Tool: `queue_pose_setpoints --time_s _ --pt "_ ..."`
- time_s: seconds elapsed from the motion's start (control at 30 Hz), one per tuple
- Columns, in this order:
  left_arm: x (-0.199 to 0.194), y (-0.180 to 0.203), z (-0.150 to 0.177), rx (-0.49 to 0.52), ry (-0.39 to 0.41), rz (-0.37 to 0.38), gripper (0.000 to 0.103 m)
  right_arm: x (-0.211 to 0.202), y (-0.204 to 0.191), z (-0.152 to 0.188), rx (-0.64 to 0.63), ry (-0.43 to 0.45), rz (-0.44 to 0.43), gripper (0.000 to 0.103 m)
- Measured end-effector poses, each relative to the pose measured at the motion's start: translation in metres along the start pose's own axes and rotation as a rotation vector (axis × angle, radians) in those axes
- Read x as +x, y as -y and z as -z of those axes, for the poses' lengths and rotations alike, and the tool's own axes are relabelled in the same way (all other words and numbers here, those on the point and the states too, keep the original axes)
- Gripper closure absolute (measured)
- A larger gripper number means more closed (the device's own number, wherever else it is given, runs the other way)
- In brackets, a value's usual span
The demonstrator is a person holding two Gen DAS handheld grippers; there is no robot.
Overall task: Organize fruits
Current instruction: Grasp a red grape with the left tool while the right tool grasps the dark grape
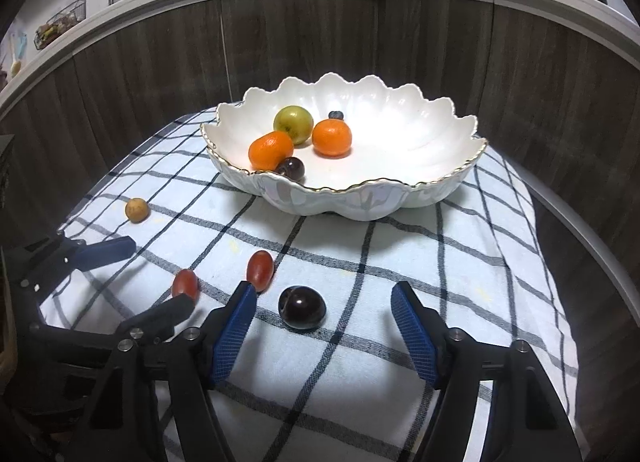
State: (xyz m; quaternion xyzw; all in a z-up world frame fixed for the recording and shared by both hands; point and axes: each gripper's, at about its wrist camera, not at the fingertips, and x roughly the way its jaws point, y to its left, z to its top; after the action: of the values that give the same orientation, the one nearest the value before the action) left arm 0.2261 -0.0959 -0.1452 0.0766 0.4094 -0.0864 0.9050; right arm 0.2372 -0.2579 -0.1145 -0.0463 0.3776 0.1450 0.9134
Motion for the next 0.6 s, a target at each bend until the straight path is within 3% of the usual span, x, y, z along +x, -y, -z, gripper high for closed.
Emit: queue_pose_setpoints --time_s 0.17,0.53,0.6 --pt "0.004 0.005 0.0 0.001 -0.008 0.017 0.035 0.007 -0.001 -0.001 0.003 -0.025 -0.011 0.038" --pt "0.007 0.008 0.001 0.007 -0.01 0.034 0.054 0.016 -0.005 -0.001 0.008 -0.059 -0.026 0.041" --pt "0.008 0.007 0.001 0.007 -0.011 0.035 0.054 0.018 -0.004 -0.001 0.016 -0.068 -0.024 0.048"
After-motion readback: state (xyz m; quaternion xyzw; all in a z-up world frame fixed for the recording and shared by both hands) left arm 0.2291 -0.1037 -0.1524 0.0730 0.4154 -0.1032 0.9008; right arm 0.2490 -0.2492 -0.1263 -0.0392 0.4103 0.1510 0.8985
